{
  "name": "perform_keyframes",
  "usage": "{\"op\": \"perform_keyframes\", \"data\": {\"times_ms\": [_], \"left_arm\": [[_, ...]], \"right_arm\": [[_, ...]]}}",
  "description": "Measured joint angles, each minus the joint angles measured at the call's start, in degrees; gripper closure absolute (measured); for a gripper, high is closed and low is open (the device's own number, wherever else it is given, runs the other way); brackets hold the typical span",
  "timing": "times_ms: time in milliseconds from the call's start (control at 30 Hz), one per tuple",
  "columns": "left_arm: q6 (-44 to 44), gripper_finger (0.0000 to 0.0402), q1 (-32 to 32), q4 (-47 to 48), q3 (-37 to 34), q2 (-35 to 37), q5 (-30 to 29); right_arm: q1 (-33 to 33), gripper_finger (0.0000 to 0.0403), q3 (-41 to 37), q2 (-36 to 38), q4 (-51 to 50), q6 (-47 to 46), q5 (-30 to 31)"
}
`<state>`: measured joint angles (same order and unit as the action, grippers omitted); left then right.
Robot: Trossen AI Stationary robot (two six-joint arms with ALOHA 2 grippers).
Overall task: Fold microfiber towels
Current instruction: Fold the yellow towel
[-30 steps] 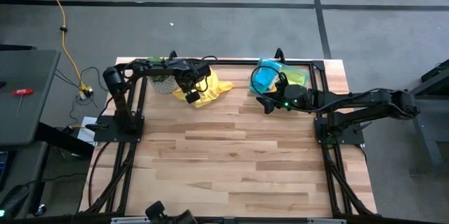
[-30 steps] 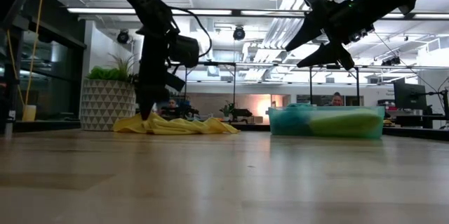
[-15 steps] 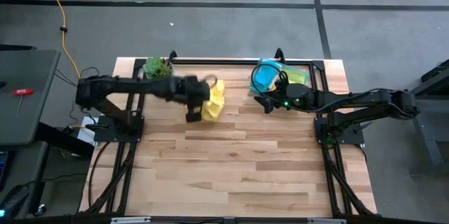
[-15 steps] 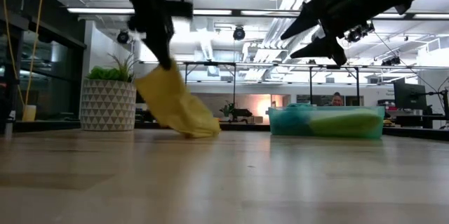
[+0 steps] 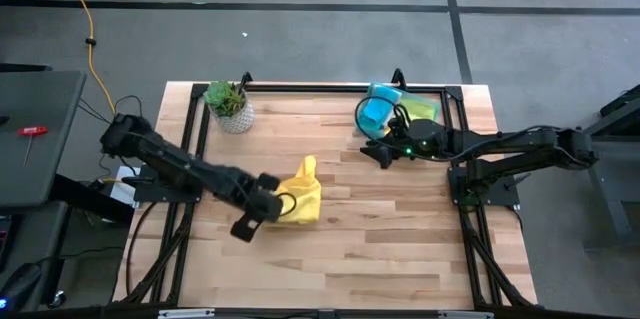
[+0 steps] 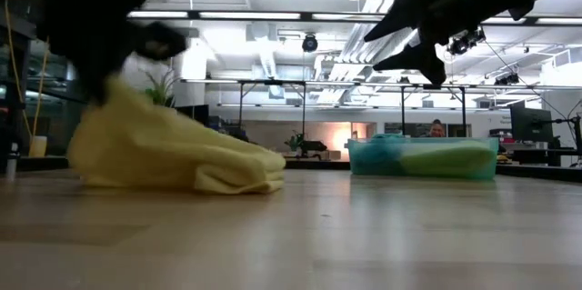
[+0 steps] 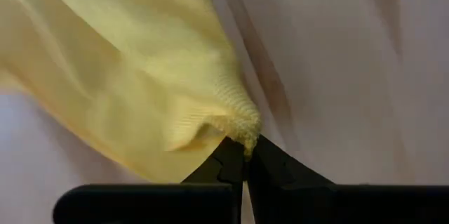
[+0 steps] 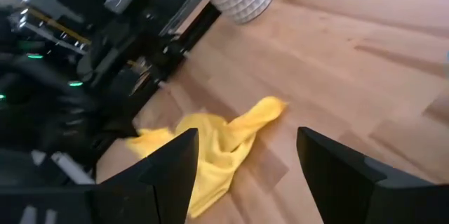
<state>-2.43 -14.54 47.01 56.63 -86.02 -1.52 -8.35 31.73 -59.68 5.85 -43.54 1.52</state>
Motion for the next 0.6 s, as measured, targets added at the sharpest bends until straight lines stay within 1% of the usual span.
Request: {"op": "perform_keyframes", "data": {"times_ms": [100, 167, 300, 433, 500, 600], "left_arm": [[9.52, 0.0401, -2.99, -4.77, -6.55, -0.02, -0.02], [15.66, 0.0401, -4.38, -7.81, -9.71, -0.02, -0.06], [24.50, 0.0402, -5.94, -12.90, -14.13, -0.02, -0.56], [28.80, 0.0402, -6.26, -15.90, -16.25, -0.02, -0.62], [29.30, 0.0402, -6.26, -16.44, -16.58, -0.02, -0.63], [29.28, 0.0402, -6.26, -16.68, -16.60, -0.02, -0.63]], "right_arm": [[2.24, 0.0170, 0.02, -0.77, 0.06, -0.11, -0.24], [3.87, 0.0170, 0.02, -2.50, -0.01, -0.51, -0.28], [5.98, 0.0170, 0.05, -9.78, 2.99, -2.60, -0.66], [5.33, 0.0170, 4.45, -20.17, 4.76, -6.25, -1.15], [4.79, 0.0170, 8.44, -25.44, 4.65, -5.47, -1.42], [3.38, 0.0170, 15.35, -32.69, 1.85, -4.19, -1.52]]}}
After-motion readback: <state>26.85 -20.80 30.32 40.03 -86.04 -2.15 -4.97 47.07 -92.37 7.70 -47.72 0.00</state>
